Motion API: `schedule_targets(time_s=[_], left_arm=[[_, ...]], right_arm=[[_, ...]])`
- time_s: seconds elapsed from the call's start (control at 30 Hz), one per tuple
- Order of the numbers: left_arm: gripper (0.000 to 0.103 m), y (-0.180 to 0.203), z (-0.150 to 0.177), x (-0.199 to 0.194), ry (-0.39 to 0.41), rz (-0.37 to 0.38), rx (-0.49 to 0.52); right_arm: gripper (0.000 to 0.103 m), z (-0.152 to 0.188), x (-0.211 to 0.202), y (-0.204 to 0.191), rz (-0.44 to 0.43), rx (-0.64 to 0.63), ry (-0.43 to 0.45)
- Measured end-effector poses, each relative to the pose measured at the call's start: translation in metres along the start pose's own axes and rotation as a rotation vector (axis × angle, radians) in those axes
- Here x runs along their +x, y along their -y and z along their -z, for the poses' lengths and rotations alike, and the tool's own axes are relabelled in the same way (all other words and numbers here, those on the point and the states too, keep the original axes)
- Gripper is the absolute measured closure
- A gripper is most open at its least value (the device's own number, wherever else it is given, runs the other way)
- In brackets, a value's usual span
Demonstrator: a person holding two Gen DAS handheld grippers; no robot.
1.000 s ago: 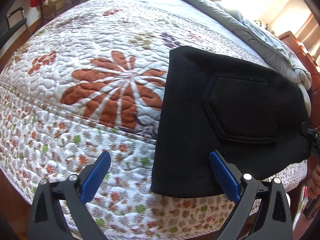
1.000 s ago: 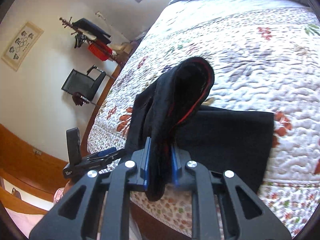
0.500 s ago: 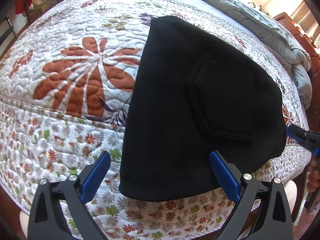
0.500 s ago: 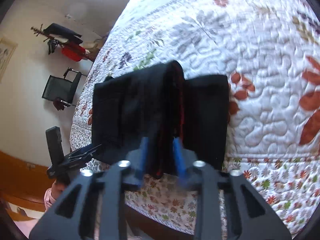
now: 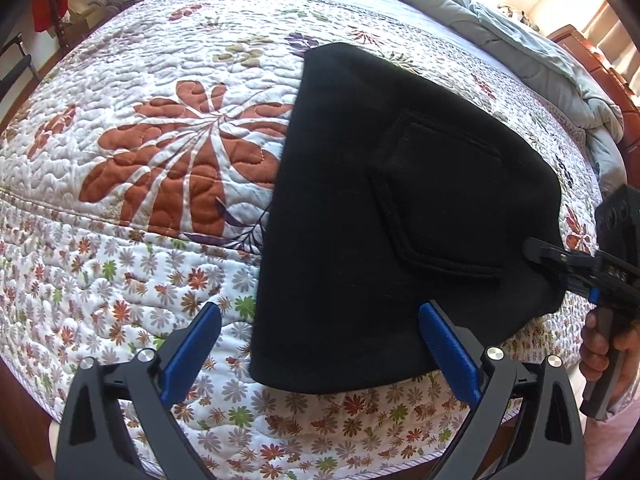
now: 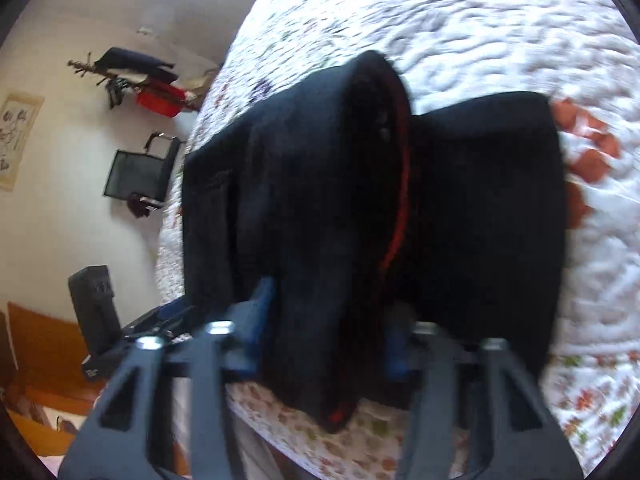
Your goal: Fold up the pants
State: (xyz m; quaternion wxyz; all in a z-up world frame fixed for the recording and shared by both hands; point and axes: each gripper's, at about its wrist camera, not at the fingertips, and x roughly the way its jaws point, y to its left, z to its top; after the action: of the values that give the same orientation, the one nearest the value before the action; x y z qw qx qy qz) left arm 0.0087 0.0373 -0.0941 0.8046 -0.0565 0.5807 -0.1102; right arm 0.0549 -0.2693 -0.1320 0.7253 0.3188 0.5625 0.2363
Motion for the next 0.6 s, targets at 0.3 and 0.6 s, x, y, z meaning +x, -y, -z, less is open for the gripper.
schedule_targets(time_s=[0.3, 0.6], left_arm=[[0.004, -0.01, -0.004, -0.013, 0.026, 0.026, -0.037], [0.004, 0.005, -0.01, -0.017, 0.023, 0.048, 0.013]], right_arm=[[0.085, 0.007, -0.053, -0.045, -0.04, -0.154, 0.109], [0.085, 0.016, -0.102, -0.006, 0.008, -0.076, 0.182]])
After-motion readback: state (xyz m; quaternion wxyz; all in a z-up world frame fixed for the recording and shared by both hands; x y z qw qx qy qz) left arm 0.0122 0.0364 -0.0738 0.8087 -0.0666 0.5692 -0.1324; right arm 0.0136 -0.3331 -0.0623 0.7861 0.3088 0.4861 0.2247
